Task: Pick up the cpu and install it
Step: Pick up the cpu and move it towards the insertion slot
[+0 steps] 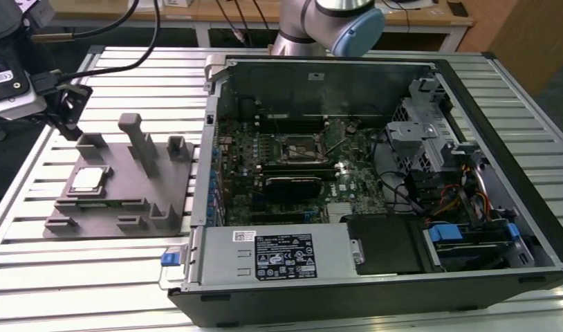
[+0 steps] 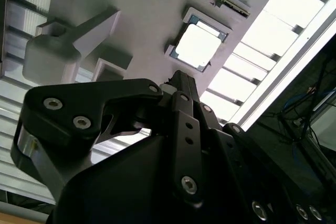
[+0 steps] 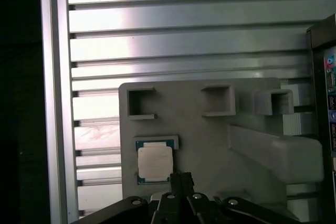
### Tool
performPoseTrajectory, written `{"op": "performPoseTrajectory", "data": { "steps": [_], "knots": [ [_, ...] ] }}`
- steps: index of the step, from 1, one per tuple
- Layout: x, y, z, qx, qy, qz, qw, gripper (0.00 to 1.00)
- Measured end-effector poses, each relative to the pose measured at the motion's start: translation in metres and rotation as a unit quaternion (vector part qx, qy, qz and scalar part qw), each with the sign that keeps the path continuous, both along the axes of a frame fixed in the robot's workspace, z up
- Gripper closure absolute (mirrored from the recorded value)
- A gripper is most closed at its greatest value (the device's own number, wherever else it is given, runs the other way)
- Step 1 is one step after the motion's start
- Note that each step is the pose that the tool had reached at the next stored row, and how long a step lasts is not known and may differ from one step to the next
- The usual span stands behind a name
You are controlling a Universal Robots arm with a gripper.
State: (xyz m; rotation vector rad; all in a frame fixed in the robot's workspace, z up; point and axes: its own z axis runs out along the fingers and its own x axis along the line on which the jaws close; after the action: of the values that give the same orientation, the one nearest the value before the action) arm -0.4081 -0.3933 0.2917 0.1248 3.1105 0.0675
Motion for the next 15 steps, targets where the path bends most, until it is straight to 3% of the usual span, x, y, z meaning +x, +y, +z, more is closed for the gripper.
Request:
{"op": "performPoseTrajectory", "data": {
  "steps": [15],
  "knots": [
    [-0.004, -0.0133, -0.0196, 0.0000, -0.0001, 0.000, 1.0000, 0.89]
  ]
}}
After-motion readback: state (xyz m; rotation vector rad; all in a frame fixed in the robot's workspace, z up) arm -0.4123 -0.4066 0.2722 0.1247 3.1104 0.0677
